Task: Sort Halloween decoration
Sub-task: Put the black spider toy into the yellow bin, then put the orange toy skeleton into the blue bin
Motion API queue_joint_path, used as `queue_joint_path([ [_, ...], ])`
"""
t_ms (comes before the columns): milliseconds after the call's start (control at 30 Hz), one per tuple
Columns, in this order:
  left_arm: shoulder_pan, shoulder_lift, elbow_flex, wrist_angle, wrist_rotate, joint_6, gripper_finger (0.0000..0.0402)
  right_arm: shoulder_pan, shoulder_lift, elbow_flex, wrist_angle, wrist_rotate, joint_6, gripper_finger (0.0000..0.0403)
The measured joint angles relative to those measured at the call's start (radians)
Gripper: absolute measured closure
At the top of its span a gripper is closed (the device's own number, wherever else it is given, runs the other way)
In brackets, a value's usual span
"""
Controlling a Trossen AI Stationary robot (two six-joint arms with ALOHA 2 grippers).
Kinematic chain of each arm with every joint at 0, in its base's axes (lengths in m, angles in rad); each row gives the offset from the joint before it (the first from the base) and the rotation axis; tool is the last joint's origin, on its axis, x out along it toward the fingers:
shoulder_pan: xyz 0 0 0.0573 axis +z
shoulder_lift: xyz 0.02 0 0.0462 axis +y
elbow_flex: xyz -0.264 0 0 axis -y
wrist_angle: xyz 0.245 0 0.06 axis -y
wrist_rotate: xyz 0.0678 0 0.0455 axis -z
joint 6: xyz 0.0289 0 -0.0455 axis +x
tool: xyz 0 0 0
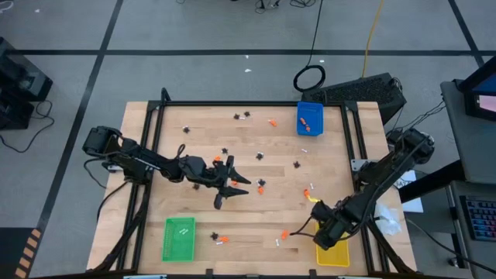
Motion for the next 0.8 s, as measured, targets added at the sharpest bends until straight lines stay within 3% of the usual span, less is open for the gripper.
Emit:
queue_joint_path([
  [133,0.0,0.0,0.0,-0.008,-0.01,0.0,0.0242,-0.001,0.063,0.0,-0.008,-0.074,0.017,0.0403],
  [333,0.0,0.0,0.0,-0.008,-0.011,0.0,0.0242,-0.003,0.13,0.0,-0.007,-0.098,0.032,0.0391],
  [600,0.0,0.0,0.0,-0.008,-0.025,0.0,0.0242,-0.003,0.134,0.023,-0.019,-0.102,-0.017,0.0288],
  [800,0.0,0.0,0.0,-0.008,-0.037,0.001,0.0242,-0.003,0.133,0.178,-0.197,-0.117,-0.122,0.0214],
])
